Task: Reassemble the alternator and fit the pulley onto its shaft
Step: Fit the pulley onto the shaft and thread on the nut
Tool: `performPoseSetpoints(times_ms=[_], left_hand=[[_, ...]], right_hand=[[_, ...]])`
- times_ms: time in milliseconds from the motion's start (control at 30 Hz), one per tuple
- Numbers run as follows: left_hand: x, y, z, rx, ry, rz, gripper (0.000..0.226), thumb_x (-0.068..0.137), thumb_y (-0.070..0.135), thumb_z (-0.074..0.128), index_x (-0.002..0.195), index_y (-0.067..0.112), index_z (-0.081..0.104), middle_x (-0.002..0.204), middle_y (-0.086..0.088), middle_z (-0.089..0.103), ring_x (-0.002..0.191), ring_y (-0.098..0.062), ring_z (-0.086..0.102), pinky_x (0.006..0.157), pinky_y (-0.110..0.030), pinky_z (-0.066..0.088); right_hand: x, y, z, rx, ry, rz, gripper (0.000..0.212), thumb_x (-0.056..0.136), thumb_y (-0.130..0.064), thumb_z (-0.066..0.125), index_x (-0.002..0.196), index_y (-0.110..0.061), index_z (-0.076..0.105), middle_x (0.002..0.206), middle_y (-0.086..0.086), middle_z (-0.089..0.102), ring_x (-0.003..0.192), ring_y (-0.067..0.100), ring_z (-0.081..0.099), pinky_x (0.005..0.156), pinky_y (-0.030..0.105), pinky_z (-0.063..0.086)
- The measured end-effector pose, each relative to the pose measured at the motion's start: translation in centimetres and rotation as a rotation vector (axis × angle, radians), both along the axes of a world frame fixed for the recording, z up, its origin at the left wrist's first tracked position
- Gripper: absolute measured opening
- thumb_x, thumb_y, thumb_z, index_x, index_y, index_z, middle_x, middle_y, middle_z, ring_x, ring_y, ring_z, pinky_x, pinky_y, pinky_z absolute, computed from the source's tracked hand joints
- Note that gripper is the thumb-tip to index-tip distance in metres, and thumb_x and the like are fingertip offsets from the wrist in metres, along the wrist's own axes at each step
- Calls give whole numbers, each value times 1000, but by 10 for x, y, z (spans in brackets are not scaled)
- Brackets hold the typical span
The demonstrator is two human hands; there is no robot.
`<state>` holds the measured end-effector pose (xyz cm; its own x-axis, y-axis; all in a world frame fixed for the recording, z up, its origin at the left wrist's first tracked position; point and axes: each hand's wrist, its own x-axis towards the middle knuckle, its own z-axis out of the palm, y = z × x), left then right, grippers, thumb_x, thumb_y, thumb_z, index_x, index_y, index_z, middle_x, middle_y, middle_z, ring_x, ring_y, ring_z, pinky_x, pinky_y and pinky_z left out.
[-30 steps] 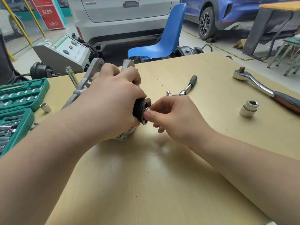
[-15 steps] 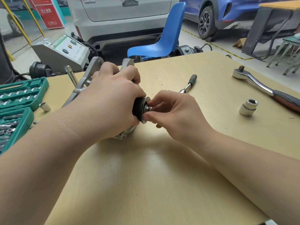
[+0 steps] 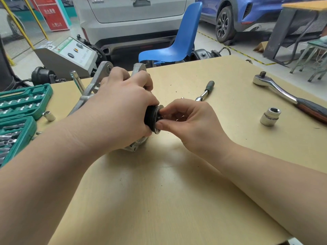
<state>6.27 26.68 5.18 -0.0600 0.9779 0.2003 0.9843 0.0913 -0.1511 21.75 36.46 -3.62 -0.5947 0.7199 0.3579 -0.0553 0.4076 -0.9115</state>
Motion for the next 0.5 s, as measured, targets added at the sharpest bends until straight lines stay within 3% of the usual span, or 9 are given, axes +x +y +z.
performPoseSetpoints(times_ms=[100, 233, 300, 500], left_hand=[[0, 0, 0, 0, 0, -1, 51, 86, 63, 77, 134, 47, 70, 142, 16, 40, 131, -25, 26, 98, -43, 36], [0, 0, -1, 9, 0, -4, 50, 86, 62, 77, 133, 46, 71, 142, 15, 41, 129, -26, 27, 96, -43, 36], [-1, 0, -1, 12, 10, -5, 50, 86, 62, 77, 133, 46, 71, 142, 15, 42, 129, -27, 28, 92, -40, 31], [-1, 1, -3, 31, 11, -5, 45, 88, 62, 76, 130, 45, 73, 140, 14, 43, 127, -27, 28, 89, -38, 29]], right_hand=[[0, 0, 1, -16, -5, -12, 16, 79, -9, 88, 89, -19, 80, 77, -3, 78, 71, 18, 72, 74, 43, 60], [-1, -1, 0, -4, -48, -52, 21, 79, -10, 88, 96, -19, 79, 81, -8, 80, 75, 9, 75, 77, 33, 60], [-1, -1, -1, -7, -59, -71, 19, 79, -11, 88, 95, -16, 81, 79, -9, 79, 72, 6, 74, 74, 29, 58], [-2, -2, 1, -171, -53, -79, 6, 86, -15, 84, 89, -10, 81, 71, 3, 77, 61, 15, 71, 61, 32, 61]])
